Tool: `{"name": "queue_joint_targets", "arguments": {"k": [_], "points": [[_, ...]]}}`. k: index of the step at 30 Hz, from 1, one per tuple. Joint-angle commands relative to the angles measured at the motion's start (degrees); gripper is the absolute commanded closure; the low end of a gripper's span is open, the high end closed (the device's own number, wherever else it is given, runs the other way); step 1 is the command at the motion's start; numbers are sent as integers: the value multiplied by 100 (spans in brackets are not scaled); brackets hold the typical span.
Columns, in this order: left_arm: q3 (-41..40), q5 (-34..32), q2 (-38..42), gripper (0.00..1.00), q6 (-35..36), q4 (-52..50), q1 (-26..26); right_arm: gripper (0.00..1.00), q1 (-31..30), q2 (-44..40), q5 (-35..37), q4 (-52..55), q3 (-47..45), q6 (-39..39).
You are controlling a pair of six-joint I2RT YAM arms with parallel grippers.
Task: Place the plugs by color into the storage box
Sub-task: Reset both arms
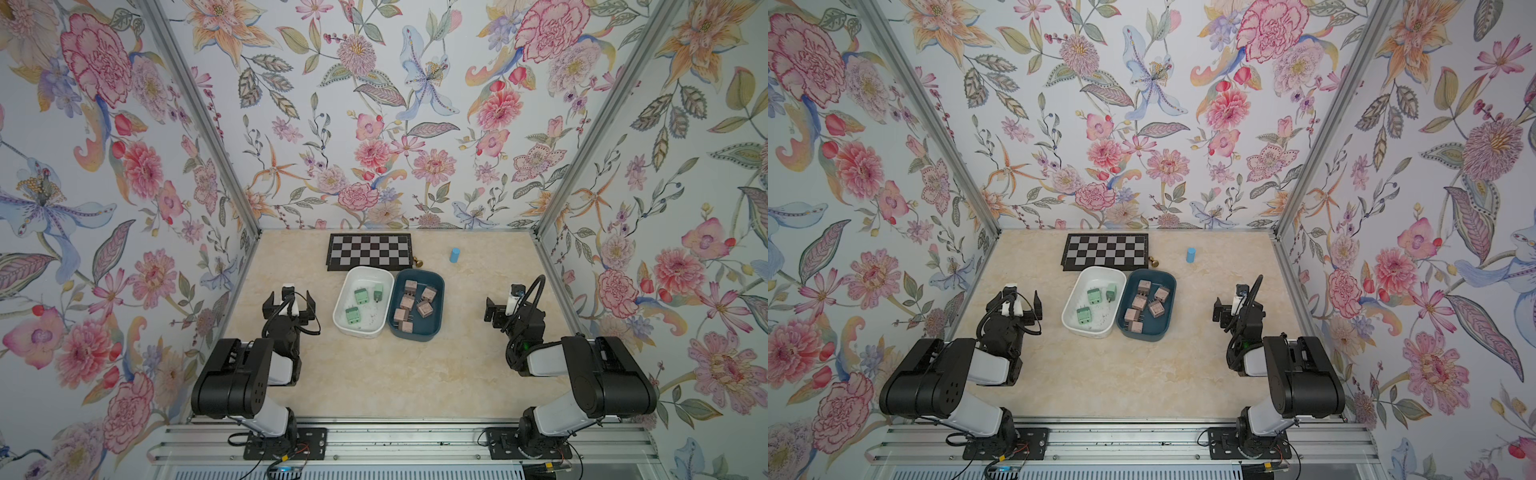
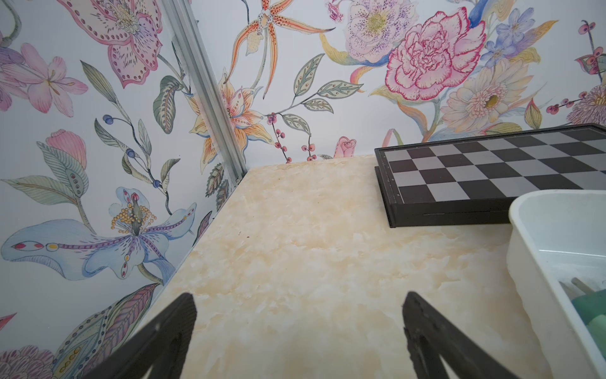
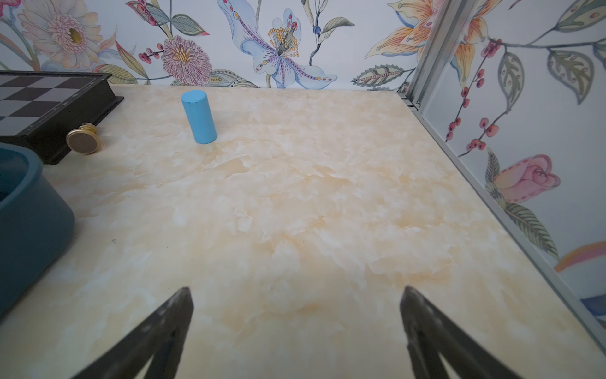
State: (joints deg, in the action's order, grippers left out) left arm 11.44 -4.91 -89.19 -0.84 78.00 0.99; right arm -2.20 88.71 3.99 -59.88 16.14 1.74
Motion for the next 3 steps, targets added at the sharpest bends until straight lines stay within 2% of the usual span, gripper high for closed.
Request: {"name": "queue_joint_targets", "arguments": {"k": [1,3], "points": [[72,-70,38,1,73,95,-14,0,-35,-38,104,-334,47,81],[29,-78,54,0,75,157,-14,0,-48,-46,165,-398,6,90]]}}
